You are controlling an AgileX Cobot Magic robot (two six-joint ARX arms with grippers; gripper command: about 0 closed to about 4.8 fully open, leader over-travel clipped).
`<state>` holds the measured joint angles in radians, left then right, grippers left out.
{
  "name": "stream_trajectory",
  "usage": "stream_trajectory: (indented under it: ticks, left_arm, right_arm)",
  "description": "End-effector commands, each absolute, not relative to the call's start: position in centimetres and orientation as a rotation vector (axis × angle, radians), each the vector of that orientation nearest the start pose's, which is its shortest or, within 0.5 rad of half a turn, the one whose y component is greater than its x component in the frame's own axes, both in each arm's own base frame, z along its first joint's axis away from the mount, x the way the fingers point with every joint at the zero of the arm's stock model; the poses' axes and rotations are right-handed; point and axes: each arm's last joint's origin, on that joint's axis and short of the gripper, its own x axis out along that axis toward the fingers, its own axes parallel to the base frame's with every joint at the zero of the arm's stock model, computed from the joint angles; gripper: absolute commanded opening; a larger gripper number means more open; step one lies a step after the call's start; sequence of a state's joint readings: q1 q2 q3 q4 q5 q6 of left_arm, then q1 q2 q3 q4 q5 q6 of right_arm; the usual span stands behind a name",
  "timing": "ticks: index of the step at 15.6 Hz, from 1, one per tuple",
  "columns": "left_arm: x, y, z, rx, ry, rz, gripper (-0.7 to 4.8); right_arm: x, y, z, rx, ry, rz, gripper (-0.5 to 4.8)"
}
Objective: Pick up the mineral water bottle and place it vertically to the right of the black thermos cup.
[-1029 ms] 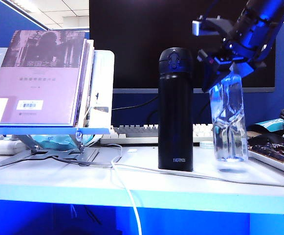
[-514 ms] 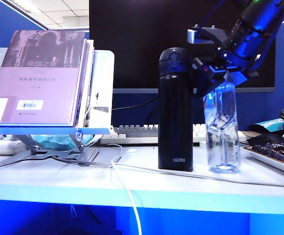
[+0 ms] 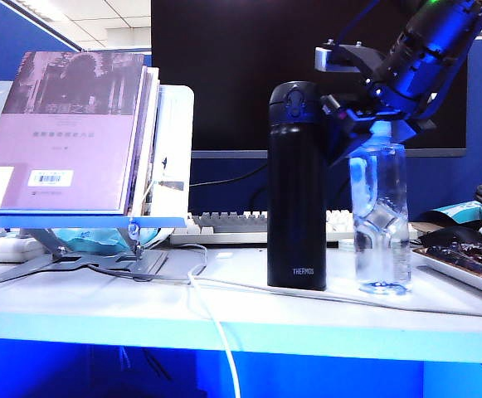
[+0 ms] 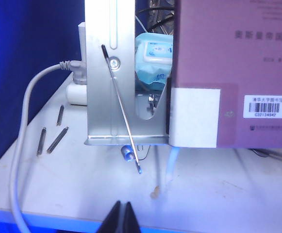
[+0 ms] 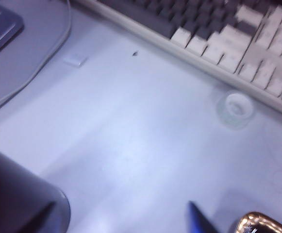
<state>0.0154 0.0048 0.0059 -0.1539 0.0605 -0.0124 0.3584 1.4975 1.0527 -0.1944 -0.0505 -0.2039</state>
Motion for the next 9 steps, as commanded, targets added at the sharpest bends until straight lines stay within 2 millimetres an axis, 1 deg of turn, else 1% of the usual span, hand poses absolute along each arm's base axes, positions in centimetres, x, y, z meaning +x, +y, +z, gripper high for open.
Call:
stream_trajectory:
  ticks: [1, 3, 4, 5, 6, 9]
  left_arm:
    - [9.6, 0.0, 15.0, -0.015, 0.16, -0.048, -0.04]
    - [9.6, 0.0, 15.0, -0.015, 0.16, -0.049, -0.04]
    - [9.6, 0.0, 15.0, -0.015, 0.16, -0.048, -0.04]
    - [9.6, 0.0, 15.0, -0.015, 0.16, -0.048, -0.04]
    - [9.6, 0.0, 15.0, -0.015, 0.16, -0.048, -0.04]
    - [9.6, 0.0, 15.0, -0.015, 0.16, -0.048, -0.04]
  right_arm:
    - [30.3, 11.5, 26.0, -0.29, 0.596, 0.464, 3.59]
    - [30.3, 11.5, 26.0, -0.29, 0.595, 0.464, 3.6]
    - [30.3, 11.5, 26.1, -0.29, 0.59, 0.464, 3.64]
    - [30.2, 11.5, 26.3, -0.289, 0.584, 0.463, 3.79]
    - [30.1, 11.5, 26.4, -0.288, 0.579, 0.462, 3.79]
    - [29.7, 11.3, 27.8, -0.282, 0.516, 0.45, 3.78]
